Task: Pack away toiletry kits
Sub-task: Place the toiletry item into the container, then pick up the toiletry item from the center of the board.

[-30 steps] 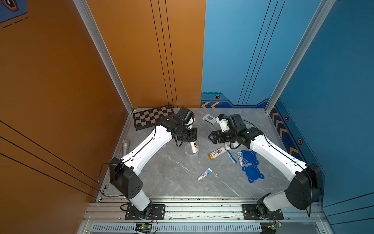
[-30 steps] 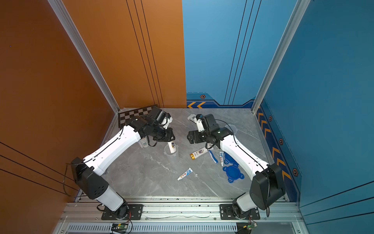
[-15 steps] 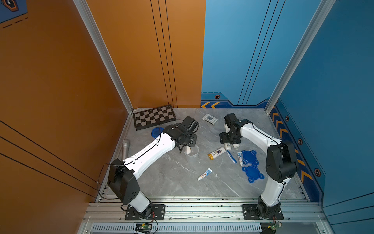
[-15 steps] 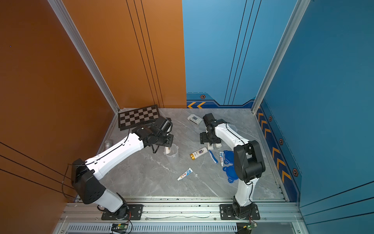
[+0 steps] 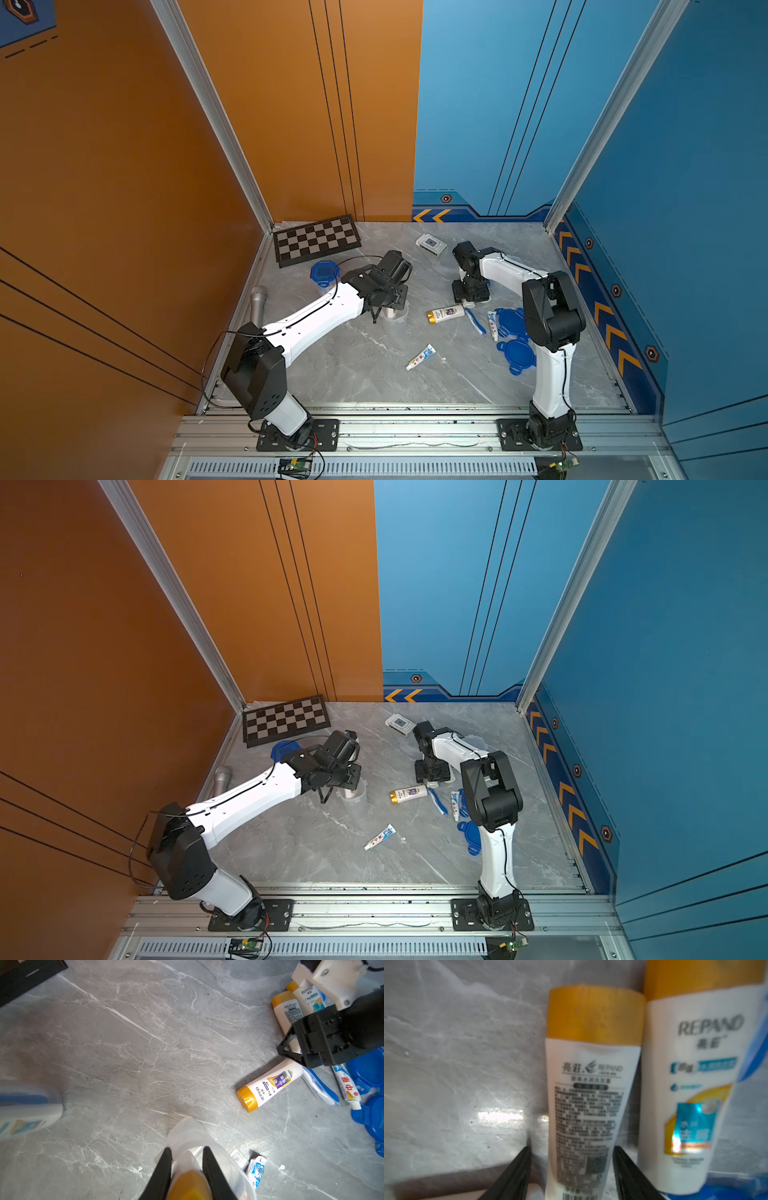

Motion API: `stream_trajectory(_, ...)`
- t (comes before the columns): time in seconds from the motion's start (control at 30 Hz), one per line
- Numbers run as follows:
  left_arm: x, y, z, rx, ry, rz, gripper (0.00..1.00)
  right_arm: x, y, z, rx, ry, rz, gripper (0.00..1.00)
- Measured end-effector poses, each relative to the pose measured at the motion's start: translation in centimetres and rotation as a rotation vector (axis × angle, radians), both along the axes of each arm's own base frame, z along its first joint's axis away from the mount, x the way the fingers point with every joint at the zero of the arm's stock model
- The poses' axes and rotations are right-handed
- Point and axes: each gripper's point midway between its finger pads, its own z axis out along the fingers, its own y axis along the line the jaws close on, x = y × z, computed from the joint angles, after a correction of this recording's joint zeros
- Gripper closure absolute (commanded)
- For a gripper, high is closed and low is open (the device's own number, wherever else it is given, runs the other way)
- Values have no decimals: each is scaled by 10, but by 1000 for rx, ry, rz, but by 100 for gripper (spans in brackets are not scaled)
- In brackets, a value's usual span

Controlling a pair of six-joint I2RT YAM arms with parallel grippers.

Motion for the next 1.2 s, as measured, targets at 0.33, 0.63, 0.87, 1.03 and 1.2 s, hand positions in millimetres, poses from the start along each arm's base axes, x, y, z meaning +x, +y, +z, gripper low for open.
stream_trajectory(0.33,-1,-5,0,-16,-4,0,53,4,3,-1,17,-4,3,73)
stream_trajectory(0.63,-9,-11,22,-111,-8,-6,16,-3,10,17,39,-73,49,88)
stream_trajectory(0.87,-13,-16,55,-284,41,-27,1,-27,75,128,264,-411,287,87)
stream_trajectory(1.03,-10,-21,75,-393,73,-49,1,-69,124,196,465,-568,480,86)
stream_trajectory(1.2,-12,-28,97,-516,82,-80,1,-98,146,216,561,-581,566,86)
